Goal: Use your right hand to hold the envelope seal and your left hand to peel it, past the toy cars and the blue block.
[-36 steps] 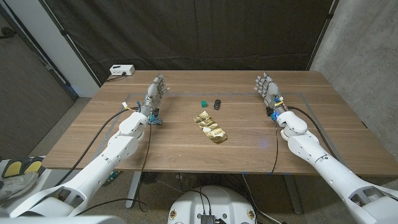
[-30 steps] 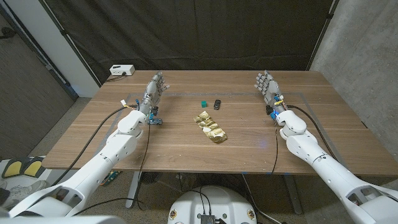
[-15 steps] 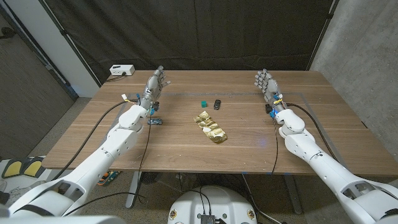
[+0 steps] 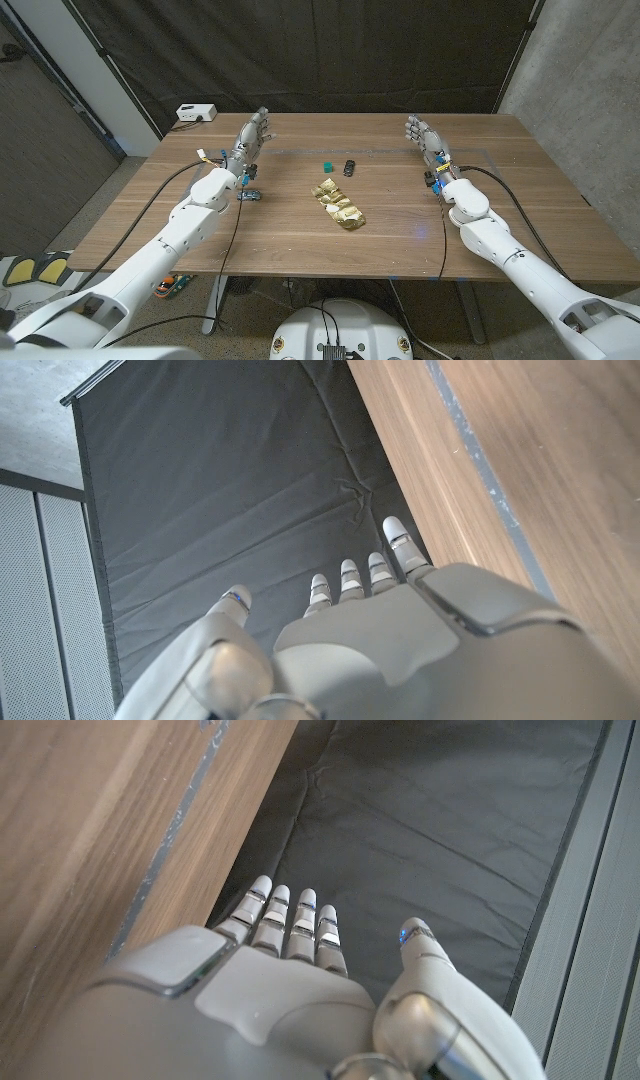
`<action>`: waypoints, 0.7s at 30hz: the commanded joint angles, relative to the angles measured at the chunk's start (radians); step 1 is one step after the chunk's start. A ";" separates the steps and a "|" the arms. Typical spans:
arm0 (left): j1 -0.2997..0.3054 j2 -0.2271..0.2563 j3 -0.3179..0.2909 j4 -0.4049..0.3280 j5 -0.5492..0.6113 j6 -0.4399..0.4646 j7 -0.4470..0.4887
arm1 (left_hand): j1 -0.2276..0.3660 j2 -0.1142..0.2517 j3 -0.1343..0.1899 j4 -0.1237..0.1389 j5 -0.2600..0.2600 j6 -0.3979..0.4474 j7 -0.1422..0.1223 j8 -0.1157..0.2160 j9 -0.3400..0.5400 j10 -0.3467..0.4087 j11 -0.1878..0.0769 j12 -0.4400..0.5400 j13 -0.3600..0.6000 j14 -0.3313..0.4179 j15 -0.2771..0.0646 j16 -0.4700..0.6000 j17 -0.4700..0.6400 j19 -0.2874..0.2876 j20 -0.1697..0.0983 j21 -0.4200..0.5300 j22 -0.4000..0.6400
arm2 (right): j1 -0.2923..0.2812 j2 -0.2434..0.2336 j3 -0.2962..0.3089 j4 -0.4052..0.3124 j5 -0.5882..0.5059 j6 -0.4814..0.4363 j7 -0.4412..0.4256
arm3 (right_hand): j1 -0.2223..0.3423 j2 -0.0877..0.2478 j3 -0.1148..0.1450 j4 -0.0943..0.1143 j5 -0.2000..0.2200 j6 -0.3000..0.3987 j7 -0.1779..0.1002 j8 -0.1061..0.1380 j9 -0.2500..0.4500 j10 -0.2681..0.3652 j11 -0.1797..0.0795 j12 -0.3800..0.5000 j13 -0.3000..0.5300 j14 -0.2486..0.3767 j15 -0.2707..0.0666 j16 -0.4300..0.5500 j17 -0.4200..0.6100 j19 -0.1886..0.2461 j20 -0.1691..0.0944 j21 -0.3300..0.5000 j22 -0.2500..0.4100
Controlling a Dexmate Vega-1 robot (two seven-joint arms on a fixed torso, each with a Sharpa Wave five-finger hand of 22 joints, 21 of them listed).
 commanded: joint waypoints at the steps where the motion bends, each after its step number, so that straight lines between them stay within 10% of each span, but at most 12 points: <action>1: 0.046 0.047 -0.005 -0.088 0.003 0.058 0.016 | 0.016 -0.003 0.004 -0.008 0.007 0.036 0.008 0.013 0.005 0.047 0.003 0.020 0.003 0.033 0.000 0.011 0.003 -0.102 0.017 0.004 0.002 | -0.047 -0.057 -0.027 -0.085 -0.106 -0.027 -0.044 | 0.016 0.004 0.003 -0.012 -0.002 0.009 -0.003 0.006 0.002 0.012 -0.002 0.010 0.001 0.014 -0.001 0.003 0.002 0.001 0.012 -0.003 0.004; 21: 0.150 0.164 -0.049 -0.293 0.019 0.226 0.128 | 0.031 -0.010 0.006 -0.019 0.006 0.088 0.025 0.019 0.005 0.080 0.008 0.022 0.004 0.049 0.004 0.006 0.002 -0.104 0.015 -0.009 0.001 | -0.083 -0.091 -0.053 -0.145 -0.247 -0.031 -0.104 | 0.036 0.008 0.009 -0.030 -0.002 0.022 -0.010 0.006 0.002 0.021 -0.010 0.011 0.002 0.015 -0.011 -0.003 0.003 0.001 0.018 -0.007 0.005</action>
